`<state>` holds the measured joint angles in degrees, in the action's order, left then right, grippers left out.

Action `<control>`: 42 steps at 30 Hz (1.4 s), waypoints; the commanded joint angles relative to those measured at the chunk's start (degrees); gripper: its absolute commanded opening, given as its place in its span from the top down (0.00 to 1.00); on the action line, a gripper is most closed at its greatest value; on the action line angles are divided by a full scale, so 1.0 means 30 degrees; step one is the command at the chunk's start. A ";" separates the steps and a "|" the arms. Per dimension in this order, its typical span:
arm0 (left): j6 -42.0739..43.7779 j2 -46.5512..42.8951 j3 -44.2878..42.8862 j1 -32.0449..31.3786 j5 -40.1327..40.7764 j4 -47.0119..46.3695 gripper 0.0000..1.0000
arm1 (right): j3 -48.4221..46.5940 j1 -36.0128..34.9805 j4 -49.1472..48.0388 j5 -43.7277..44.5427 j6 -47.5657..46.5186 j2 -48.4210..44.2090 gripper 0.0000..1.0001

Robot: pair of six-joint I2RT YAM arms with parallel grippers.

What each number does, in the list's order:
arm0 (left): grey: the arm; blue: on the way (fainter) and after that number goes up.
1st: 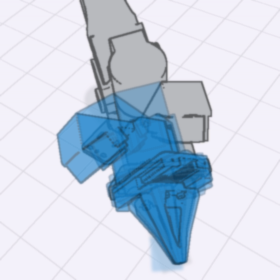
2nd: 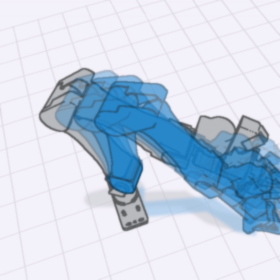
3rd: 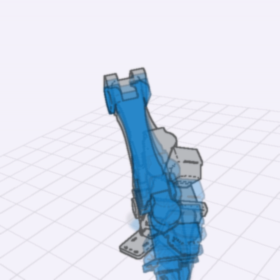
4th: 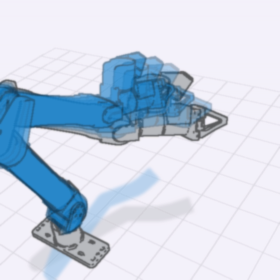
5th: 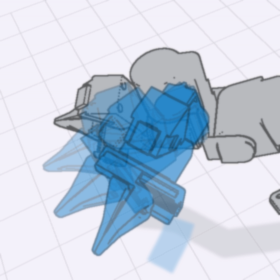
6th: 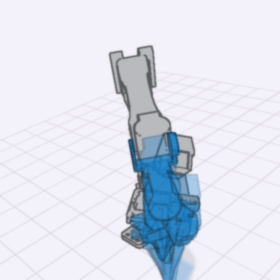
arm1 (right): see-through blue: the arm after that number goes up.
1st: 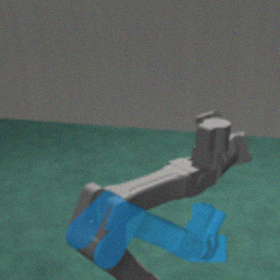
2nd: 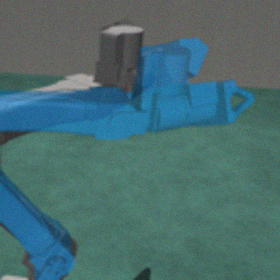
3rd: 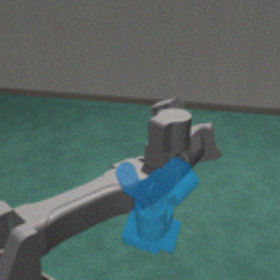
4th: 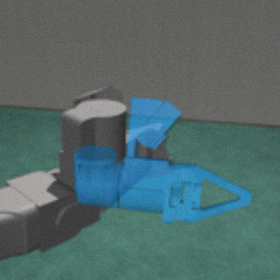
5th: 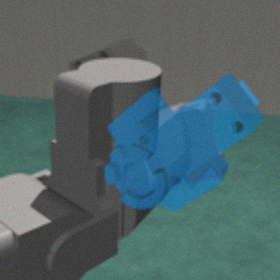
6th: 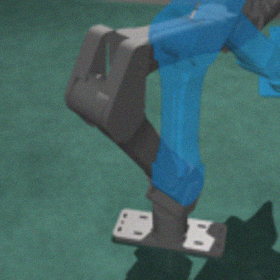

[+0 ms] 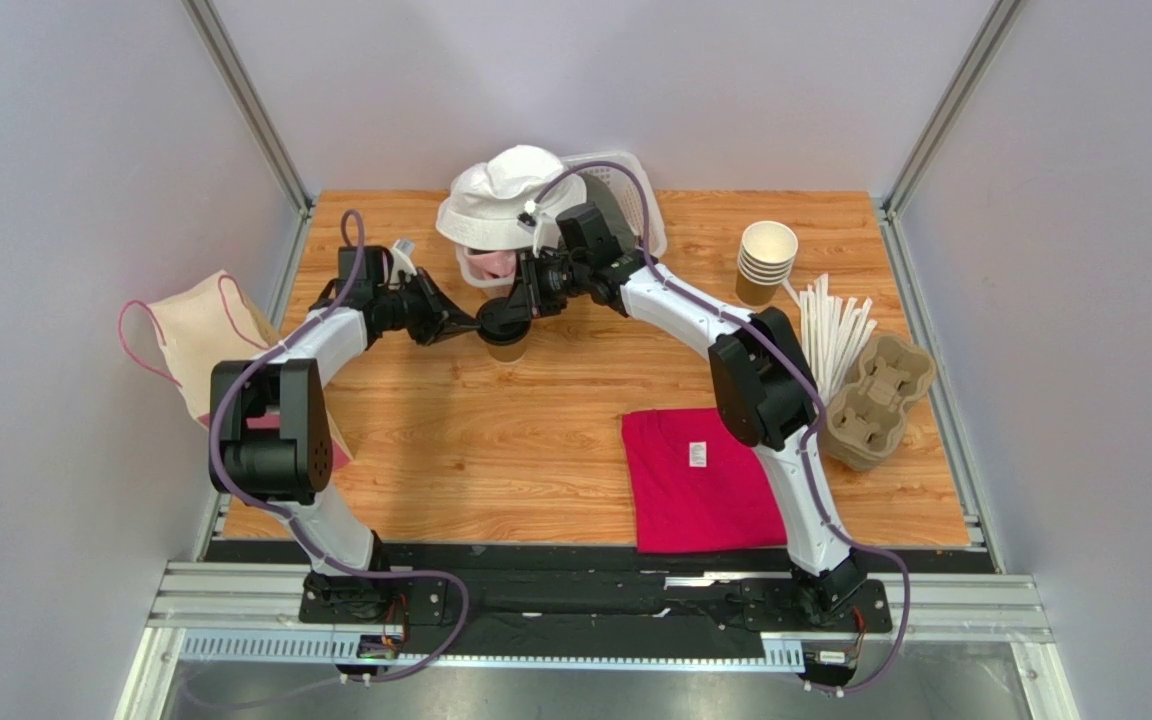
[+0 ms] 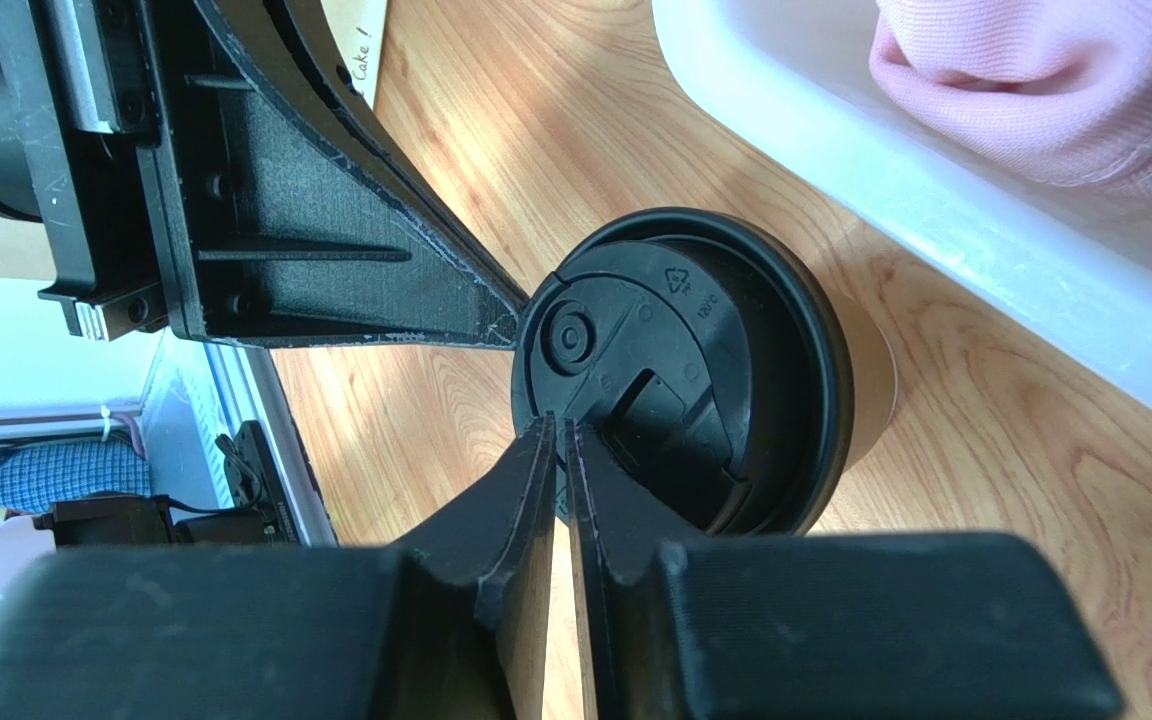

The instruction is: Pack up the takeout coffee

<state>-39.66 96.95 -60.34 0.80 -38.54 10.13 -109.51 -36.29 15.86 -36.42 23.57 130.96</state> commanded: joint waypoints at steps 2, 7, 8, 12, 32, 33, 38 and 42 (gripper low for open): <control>0.1236 0.0993 -0.0249 -0.0119 0.2154 0.1691 0.93 | 0.0615 0.0057 0.0514 0.1125 -0.0825 0.0733 0.86; 0.1530 0.1374 -0.0190 -0.0119 0.2652 0.2219 0.94 | 0.0704 0.0057 0.0632 0.1184 -0.0914 0.0878 0.86; 0.1559 0.1405 -0.0191 -0.0119 0.2711 0.2219 0.95 | 0.0704 0.0086 0.0661 0.1184 -0.0943 0.0879 0.87; 0.1822 0.1698 -0.0337 -0.0119 0.3208 0.2774 0.97 | 0.0733 0.0115 0.0720 0.1185 -0.1002 0.1055 0.87; 0.4633 -0.1521 -0.2386 -0.1056 0.6397 0.4500 0.90 | 0.0763 0.0321 0.0808 0.0745 -0.0768 0.1319 0.87; 0.4810 -0.1756 -0.2504 -0.1231 0.6693 0.4678 0.88 | 0.0734 0.0349 0.0779 0.0745 -0.0768 0.1319 0.87; 0.5397 -0.2783 -0.2651 -0.1788 0.7223 0.5001 0.76 | 0.0792 0.0379 0.0837 0.0745 -0.0738 0.1319 0.87; 0.5573 -0.3135 -0.2856 -0.2579 0.7632 0.4856 0.69 | 0.0821 0.0350 0.0896 0.0745 -0.0767 0.1260 0.87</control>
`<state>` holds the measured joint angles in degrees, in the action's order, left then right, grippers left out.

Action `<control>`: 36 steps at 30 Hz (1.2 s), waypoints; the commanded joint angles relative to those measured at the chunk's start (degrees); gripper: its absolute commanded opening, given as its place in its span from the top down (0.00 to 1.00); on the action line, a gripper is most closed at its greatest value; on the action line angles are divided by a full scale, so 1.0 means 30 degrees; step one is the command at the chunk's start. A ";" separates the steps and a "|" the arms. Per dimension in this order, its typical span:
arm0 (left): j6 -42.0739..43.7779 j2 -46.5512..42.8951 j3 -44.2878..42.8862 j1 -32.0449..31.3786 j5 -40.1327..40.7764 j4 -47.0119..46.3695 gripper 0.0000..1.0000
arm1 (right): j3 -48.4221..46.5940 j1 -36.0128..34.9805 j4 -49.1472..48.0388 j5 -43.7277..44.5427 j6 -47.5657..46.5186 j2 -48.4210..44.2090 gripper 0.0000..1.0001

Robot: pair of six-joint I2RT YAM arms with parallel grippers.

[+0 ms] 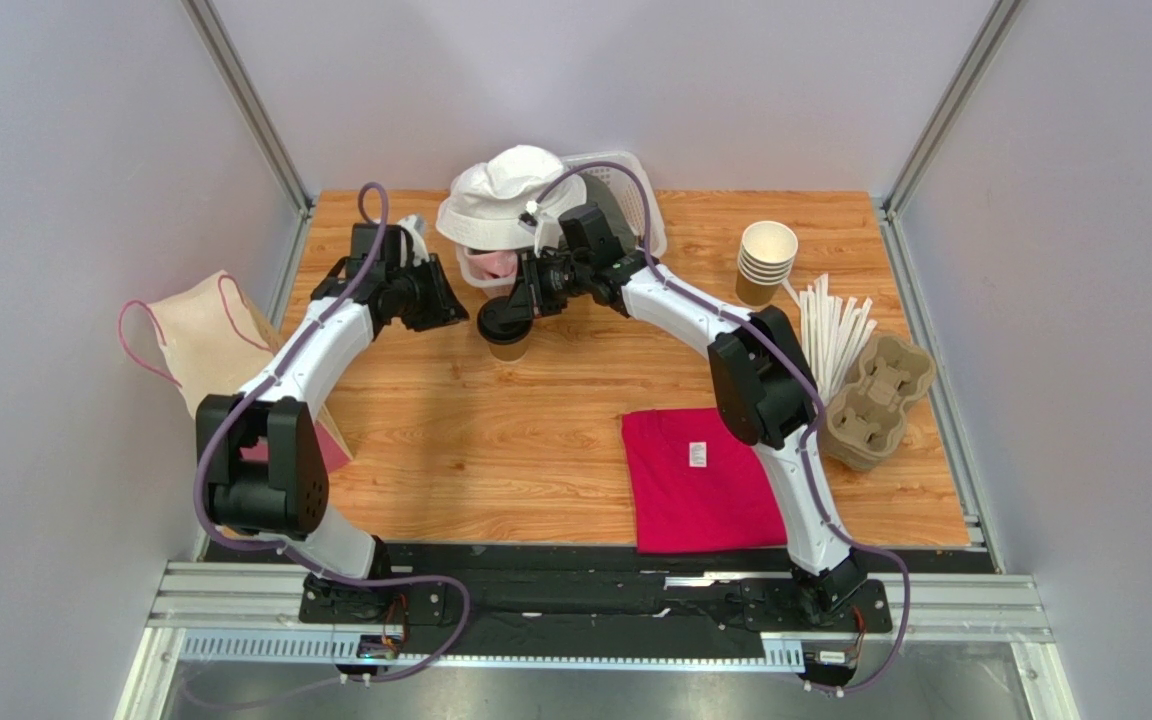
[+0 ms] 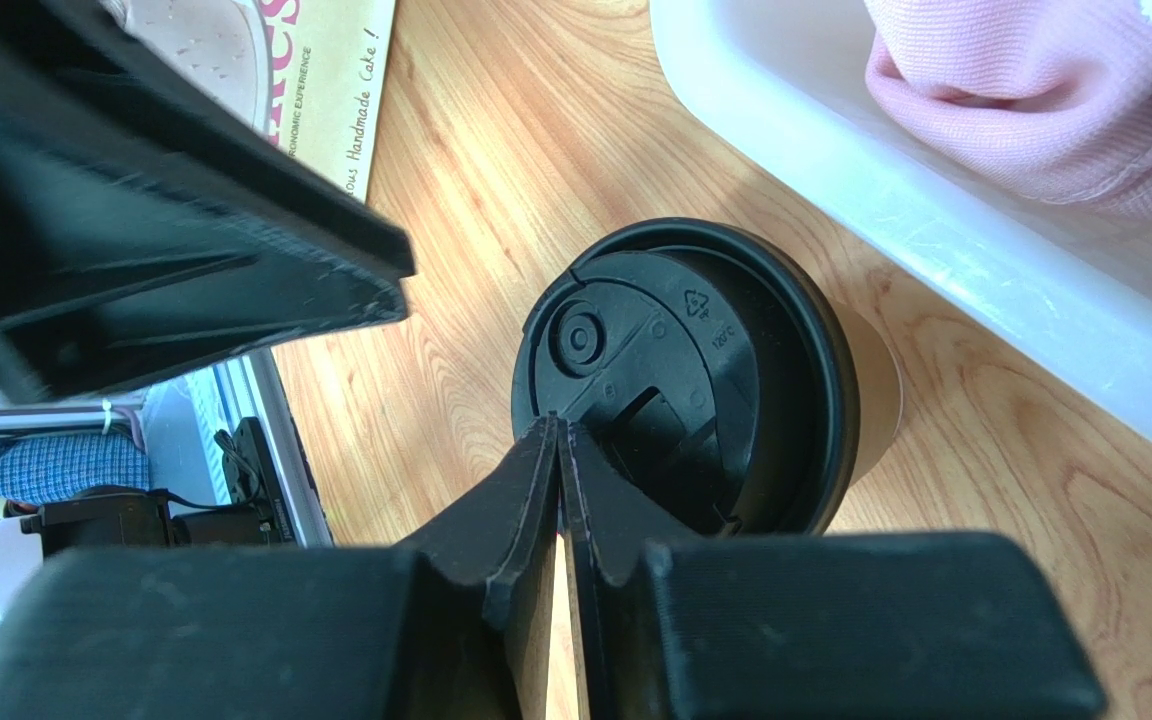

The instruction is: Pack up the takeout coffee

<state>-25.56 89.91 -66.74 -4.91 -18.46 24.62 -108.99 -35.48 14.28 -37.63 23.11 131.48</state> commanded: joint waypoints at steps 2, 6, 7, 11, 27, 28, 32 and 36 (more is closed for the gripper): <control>0.0874 -0.0790 -0.0868 -0.0913 0.1113 -0.0178 0.69 | 0.0676 0.0080 0.1449 0.1146 -0.0644 0.1056 0.87; 0.0845 -0.0205 -0.1336 -0.1147 0.1318 -0.0297 0.69 | 0.0705 0.0080 0.1450 0.1146 -0.0673 0.1056 0.87; 0.0874 0.0231 -0.1540 -0.1206 0.1348 -0.0297 0.69 | 0.0705 0.0080 0.1450 0.1146 -0.0673 0.1056 0.87; 0.0757 0.1405 -0.1805 -0.1528 0.1582 0.0227 0.71 | 0.0705 0.0109 0.1450 0.1175 -0.0673 0.1085 0.86; 0.0991 0.1588 -0.1981 -0.1616 0.2227 0.0730 0.79 | 0.0793 0.0168 0.1479 0.1116 -0.0732 0.1056 0.86; 0.0991 0.1293 -0.2011 -0.1616 0.2285 0.0438 0.78 | 0.0793 0.0168 0.1450 0.1116 -0.0790 0.1027 0.86; 0.1167 0.0559 -0.2421 -0.1616 0.2373 0.0405 0.78 | 0.0793 0.0255 0.1450 0.1058 -0.0819 0.1026 0.86; 0.1079 0.0558 -0.2627 -0.1616 0.2520 0.0582 0.79 | 0.0822 0.0227 0.1508 0.1029 -0.0762 0.0968 0.86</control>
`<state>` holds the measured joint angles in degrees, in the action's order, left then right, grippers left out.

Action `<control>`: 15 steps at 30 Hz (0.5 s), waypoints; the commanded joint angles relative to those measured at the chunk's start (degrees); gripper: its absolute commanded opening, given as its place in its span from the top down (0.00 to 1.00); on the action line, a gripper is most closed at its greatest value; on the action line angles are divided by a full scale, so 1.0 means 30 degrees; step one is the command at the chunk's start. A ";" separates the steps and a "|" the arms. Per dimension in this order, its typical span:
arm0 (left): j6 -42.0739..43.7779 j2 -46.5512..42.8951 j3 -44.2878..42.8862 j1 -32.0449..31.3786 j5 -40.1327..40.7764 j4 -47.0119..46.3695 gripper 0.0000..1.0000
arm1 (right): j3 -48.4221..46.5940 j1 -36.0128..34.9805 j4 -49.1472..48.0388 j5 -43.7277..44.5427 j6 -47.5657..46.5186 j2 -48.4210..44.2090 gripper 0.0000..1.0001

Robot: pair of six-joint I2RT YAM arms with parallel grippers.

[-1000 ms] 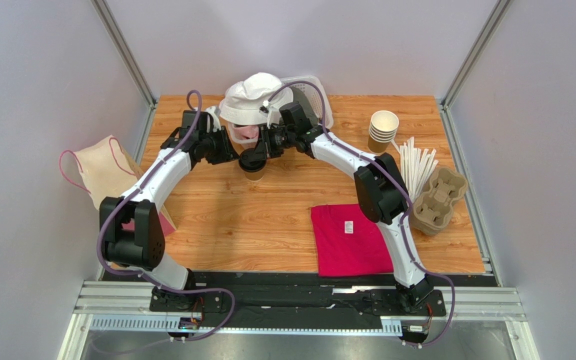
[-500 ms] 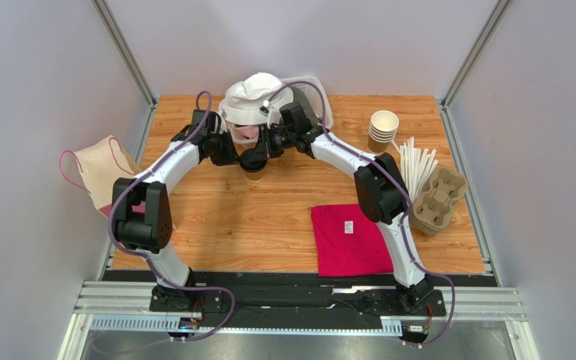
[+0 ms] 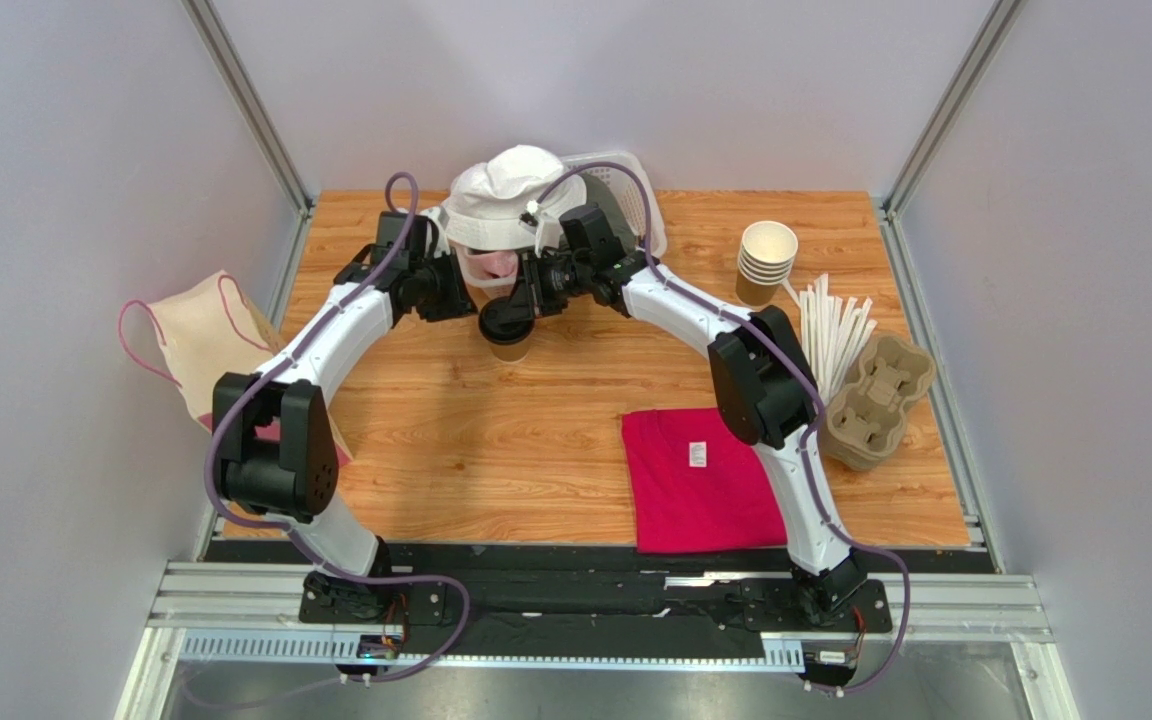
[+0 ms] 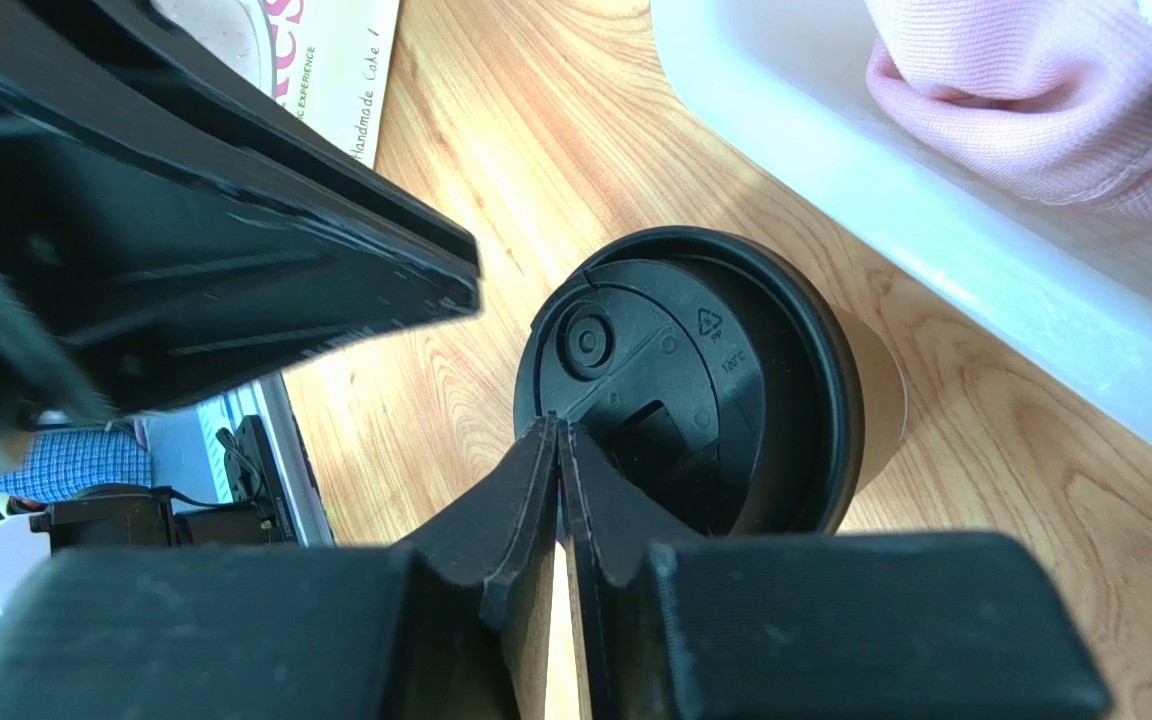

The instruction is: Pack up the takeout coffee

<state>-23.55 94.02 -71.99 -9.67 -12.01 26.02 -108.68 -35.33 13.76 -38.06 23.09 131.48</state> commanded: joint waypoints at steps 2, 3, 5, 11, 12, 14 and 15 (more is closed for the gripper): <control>0.0379 -0.0725 -0.0849 -0.0028 0.0254 0.0086 0.79 | 0.0749 0.0205 0.1683 0.1174 -0.0783 0.0968 0.86; 0.0351 -0.0550 -0.0819 -0.0028 0.0253 0.0086 0.79 | 0.0749 0.0205 0.1683 0.1174 -0.0754 0.0939 0.86; 0.0321 -0.0083 -0.0732 -0.0028 0.0166 0.0115 0.79 | 0.0749 0.0205 0.1683 0.1174 -0.0754 0.0968 0.86; 0.0438 0.1704 -0.0205 -0.0087 0.0165 0.0262 0.81 | 0.0837 0.0234 0.1625 0.1145 -0.0725 0.0997 0.86; 0.0496 0.1998 -0.0146 -0.0087 0.0166 0.0523 0.81 | 0.0866 0.0263 0.1683 0.1174 -0.0725 0.1026 0.86; 0.0526 0.2758 -0.0350 -0.0087 0.0253 0.1138 0.82 | 0.0925 0.0264 0.1654 0.1116 -0.0724 0.1027 0.86; 0.0468 0.2878 -0.0292 -0.0087 0.0282 0.1373 0.82 | 0.0954 0.0293 0.1683 0.1116 -0.0725 0.1027 0.86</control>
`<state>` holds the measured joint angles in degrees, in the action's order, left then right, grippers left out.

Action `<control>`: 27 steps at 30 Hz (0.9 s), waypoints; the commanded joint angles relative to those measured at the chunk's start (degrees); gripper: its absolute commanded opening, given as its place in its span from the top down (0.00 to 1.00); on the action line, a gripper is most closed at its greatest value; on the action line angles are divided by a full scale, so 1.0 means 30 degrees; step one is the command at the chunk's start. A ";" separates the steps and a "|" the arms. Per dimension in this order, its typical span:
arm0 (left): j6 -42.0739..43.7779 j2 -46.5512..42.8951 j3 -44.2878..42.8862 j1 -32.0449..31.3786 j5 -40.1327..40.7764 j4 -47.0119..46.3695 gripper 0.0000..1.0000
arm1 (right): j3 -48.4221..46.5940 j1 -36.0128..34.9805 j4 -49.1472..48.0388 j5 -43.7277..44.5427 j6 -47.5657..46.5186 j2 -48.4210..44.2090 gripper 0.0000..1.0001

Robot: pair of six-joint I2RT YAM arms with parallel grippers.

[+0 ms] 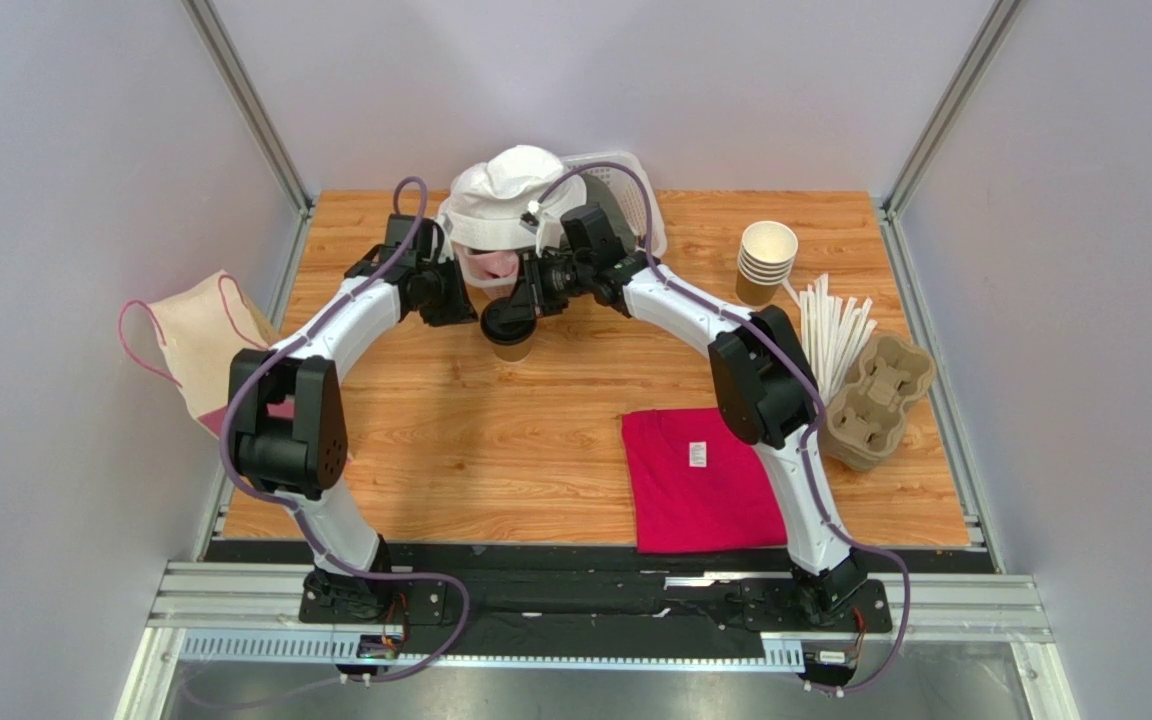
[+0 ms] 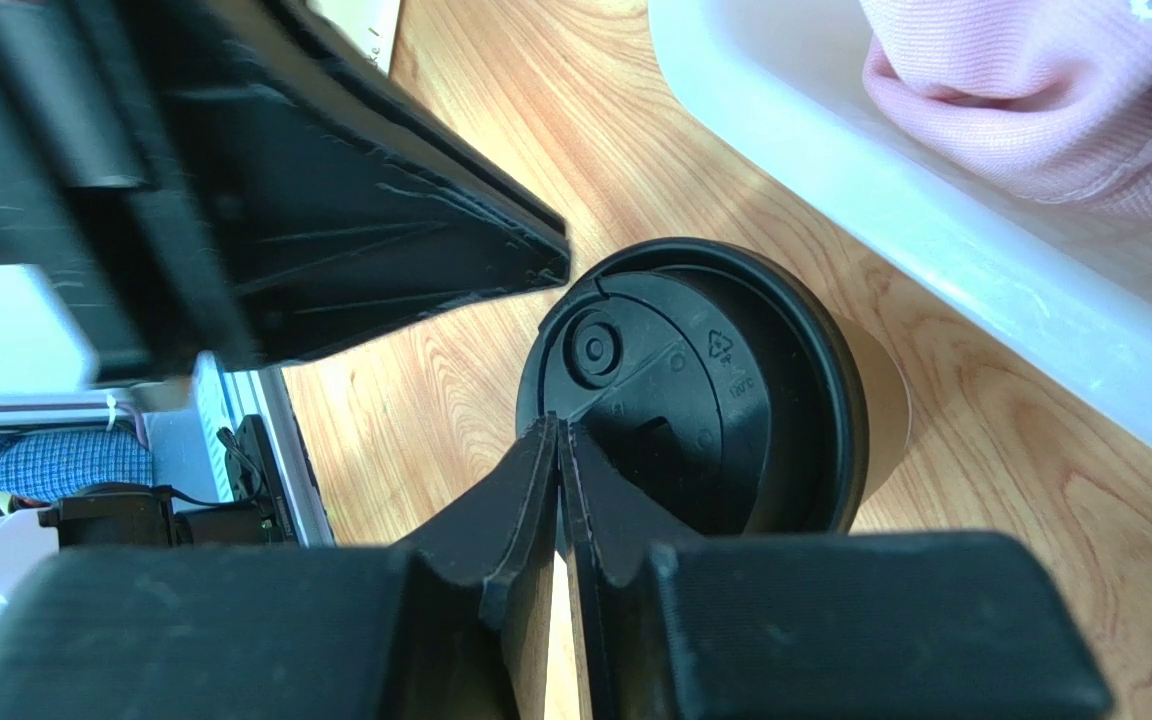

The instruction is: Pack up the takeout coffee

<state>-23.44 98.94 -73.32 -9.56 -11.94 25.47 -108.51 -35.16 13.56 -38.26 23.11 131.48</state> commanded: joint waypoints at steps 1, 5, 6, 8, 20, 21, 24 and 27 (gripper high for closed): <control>0.0402 0.1211 0.0153 -0.0123 0.0377 0.1615 0.83 | 0.0896 0.0235 0.1720 0.1181 -0.0761 0.1056 0.86; 0.0372 0.0481 0.0095 -0.0064 0.0583 0.1324 0.83 | 0.0926 0.0264 0.1748 0.1152 -0.0820 0.1056 0.86; 0.0430 0.0363 -0.0080 -0.0035 0.0670 0.1294 0.83 | 0.0896 0.0264 0.1720 0.1123 -0.0820 0.1027 0.86; 0.0460 -0.0075 -0.0256 0.0110 0.0672 0.1235 0.82 | 0.0809 0.0264 0.1749 0.1006 -0.0820 0.1056 0.86; 0.0547 -0.3063 0.0562 0.0609 -0.0266 0.0356 0.66 | -0.0129 0.0264 0.1135 -0.0517 -0.0059 -0.0144 0.78; 0.0577 -0.3182 0.0621 0.0638 -0.0266 0.0327 0.66 | -0.0187 0.0264 0.1047 -0.0576 0.0145 -0.0261 0.78; 0.0694 -0.3506 0.0768 0.0726 -0.0296 0.0444 0.65 | -0.0334 0.0322 0.0929 -0.0664 0.0468 -0.0613 0.77; 0.0578 -0.3681 0.0914 0.0873 -0.0412 0.0415 0.65 | -0.0451 0.0410 0.0753 -0.0810 0.0673 -0.0848 0.76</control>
<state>-22.57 89.89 -71.55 -7.66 -12.05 27.59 -108.51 -34.59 13.19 -41.23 24.45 131.39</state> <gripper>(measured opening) 0.347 0.227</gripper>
